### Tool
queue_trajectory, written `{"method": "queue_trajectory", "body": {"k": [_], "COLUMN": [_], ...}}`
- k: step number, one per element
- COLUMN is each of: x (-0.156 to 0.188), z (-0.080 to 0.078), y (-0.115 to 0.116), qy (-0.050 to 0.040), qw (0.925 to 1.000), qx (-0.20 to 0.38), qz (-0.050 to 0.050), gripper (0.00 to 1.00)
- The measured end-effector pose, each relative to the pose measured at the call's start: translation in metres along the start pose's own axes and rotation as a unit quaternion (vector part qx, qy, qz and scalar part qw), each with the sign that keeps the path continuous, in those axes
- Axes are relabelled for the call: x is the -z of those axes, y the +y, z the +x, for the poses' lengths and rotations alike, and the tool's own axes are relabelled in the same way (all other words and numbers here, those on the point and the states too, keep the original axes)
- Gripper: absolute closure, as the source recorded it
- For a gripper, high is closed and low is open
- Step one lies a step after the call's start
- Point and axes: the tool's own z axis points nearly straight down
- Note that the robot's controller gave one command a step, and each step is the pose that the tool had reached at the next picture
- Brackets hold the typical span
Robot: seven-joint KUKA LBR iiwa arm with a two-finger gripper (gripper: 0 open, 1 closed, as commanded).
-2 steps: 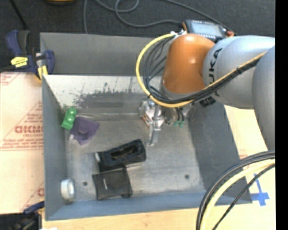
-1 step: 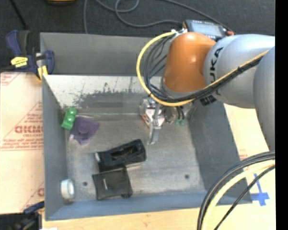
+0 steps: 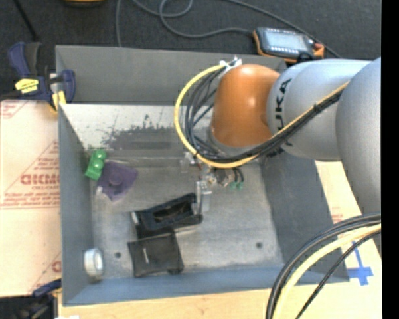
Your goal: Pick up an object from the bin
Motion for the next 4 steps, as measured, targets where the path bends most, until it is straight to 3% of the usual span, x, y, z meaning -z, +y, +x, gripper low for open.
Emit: {"method": "queue_trajectory", "body": {"k": [1, 2, 3, 4], "x": [-0.022, -0.033, -0.044, -0.046], "z": [-0.025, -0.011, 0.042, 0.069], "y": [0.058, 0.063, 0.054, 0.033], "qy": [0.0065, -0.0021, -0.0006, 0.0061], "qw": [0.9993, 0.9992, 0.9939, 0.9751], "qx": [0.037, 0.04, 0.11, 0.222], "qz": [-0.001, -0.004, -0.002, -0.004], "gripper": [0.0, 0.0, 0.0, 0.0]}}
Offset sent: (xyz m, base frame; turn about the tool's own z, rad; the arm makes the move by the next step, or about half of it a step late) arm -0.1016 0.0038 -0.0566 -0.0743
